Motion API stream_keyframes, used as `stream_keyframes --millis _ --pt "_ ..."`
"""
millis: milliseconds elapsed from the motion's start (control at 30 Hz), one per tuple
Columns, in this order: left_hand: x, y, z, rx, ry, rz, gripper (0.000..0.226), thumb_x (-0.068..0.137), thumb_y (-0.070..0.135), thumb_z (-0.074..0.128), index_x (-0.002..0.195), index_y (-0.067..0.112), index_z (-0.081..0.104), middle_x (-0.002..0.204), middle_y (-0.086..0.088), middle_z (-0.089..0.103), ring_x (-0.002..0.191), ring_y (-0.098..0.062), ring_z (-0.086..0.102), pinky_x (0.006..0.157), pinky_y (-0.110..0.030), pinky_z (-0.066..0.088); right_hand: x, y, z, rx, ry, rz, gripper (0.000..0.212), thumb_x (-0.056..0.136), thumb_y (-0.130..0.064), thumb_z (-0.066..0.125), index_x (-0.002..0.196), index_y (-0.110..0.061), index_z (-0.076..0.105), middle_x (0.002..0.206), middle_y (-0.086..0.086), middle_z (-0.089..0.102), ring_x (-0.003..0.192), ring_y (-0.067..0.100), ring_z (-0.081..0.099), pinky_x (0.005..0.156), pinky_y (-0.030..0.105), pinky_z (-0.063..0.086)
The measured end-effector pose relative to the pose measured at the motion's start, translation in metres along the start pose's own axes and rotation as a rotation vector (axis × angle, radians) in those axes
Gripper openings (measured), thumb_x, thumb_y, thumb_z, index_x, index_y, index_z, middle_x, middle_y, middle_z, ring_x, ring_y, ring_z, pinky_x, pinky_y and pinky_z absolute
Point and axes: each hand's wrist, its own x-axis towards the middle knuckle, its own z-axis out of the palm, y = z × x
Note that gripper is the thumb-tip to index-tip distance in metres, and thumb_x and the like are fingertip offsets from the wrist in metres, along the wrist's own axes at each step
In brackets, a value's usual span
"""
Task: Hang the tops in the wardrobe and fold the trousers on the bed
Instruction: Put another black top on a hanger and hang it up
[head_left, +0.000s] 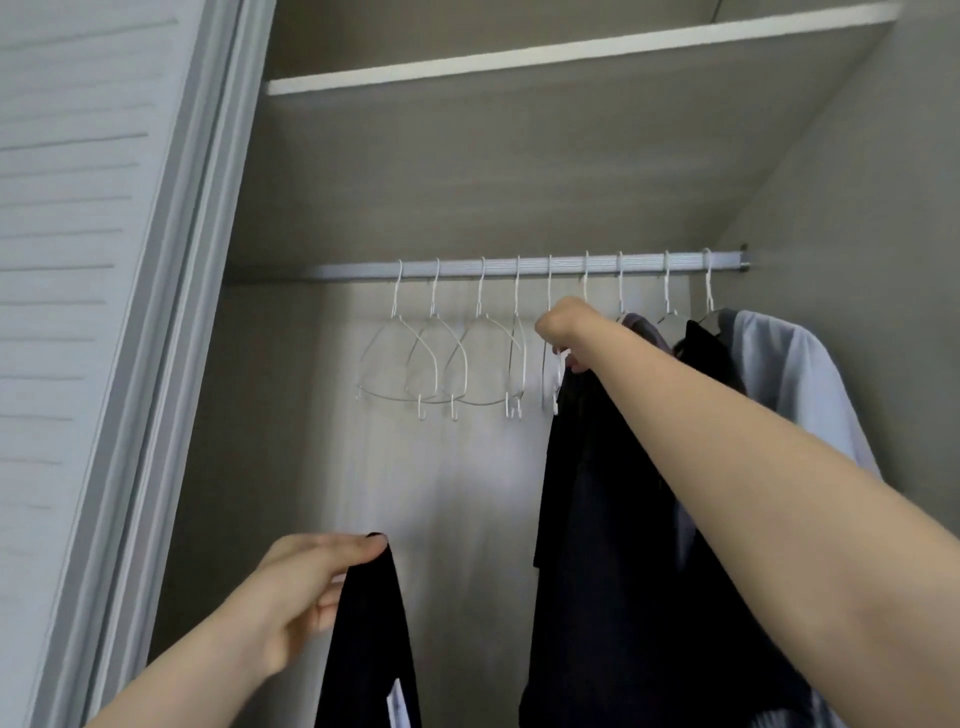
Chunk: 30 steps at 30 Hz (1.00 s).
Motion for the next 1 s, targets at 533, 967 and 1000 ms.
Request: stream_keyframes --millis 533,967,1000 --pt "0.023 -0.007 0.007 0.371 0.14 0.245 0.022 0.09 0.022 0.07 0.073 0.008 0.069 0.061 0.0 0.063 0.059 -0.013 0.058 0.059 -0.024 0.045 0.006 0.021 0.015 0.857 0.134 0.176 0.013 0.094 -0.01 0.033 0.086 -0.018 0.04 0.076 0.005 0.044 0.054 0.017 0.036 0.045 0.018 0.035" --pt "-0.019 -0.042 0.024 0.788 -0.229 0.041 0.008 0.09 0.006 0.062 0.092 0.002 0.069 0.077 -0.009 0.063 0.063 -0.016 0.057 0.05 -0.017 0.044 -0.231 0.13 0.051 0.87 0.058 0.194 0.016 0.094 -0.013 0.051 0.108 -0.017 0.047 0.07 0.002 0.05 0.041 0.01 0.046 0.043 0.024 0.046" --pt "-0.024 -0.045 0.024 0.788 -0.27 0.0 0.012 0.088 0.0 0.058 0.095 0.003 0.068 0.08 -0.011 0.065 0.064 -0.016 0.06 0.051 -0.019 0.046 -0.234 0.138 0.053 0.865 0.061 0.232 0.007 0.095 -0.016 0.052 0.102 -0.016 0.05 0.067 0.0 0.046 0.04 0.009 0.041 0.04 0.021 0.04"
